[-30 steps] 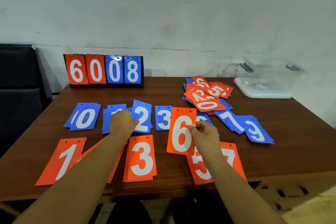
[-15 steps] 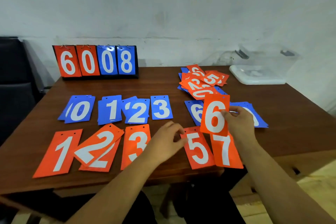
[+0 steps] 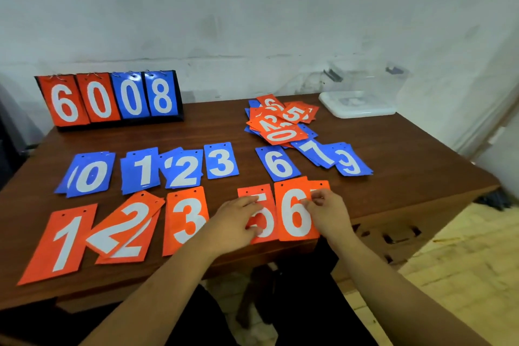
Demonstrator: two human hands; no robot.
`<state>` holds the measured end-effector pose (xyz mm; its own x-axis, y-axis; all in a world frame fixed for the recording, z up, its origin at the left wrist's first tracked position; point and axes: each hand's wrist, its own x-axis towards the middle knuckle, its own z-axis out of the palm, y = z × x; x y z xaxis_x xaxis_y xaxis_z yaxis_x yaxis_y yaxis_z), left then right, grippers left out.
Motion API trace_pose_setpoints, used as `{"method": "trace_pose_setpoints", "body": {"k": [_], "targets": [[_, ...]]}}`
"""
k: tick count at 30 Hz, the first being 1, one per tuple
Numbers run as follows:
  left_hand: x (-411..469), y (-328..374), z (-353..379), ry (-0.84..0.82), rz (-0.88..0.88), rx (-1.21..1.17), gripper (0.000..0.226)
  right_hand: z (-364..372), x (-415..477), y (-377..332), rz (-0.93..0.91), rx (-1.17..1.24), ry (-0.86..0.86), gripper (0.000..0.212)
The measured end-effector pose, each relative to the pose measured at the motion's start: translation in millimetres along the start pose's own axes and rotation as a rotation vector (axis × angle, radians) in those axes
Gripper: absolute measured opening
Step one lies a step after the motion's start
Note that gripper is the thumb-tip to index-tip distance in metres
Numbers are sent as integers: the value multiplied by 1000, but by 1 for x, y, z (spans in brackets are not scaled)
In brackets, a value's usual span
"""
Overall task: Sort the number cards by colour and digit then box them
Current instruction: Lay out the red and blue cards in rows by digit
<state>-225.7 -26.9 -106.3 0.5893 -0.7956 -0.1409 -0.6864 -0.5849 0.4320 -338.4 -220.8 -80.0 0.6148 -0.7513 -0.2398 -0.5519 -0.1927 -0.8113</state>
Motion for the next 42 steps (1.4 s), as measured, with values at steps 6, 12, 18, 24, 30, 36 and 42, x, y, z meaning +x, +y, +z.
{"method": "trace_pose_setpoints", "body": {"k": [6, 12, 18, 24, 30, 36, 42], "targets": [[0, 6, 8, 33, -15, -1, 58, -45, 19, 10, -54, -27, 24, 38], [0, 9, 12, 109, 18, -10, 51, -36, 19, -3, -104, -85, 19, 36], [-1, 7, 14, 140, 12, 52, 52, -1, -2, 0, -172, -360, 73, 26], [0, 5, 9, 151, 29, 84, 52, 7, 2, 2, -311, -672, 137, 31], [24, 7, -15, 292, 66, 39, 43, 6, 35, -19, -421, -504, 177, 26], [73, 4, -33, 294, 19, 158, 55, 7, 111, -66, -510, -512, 120, 35], [98, -7, -27, 276, 67, 228, 42, 21, 181, -89, -563, -692, -64, 58]]}}
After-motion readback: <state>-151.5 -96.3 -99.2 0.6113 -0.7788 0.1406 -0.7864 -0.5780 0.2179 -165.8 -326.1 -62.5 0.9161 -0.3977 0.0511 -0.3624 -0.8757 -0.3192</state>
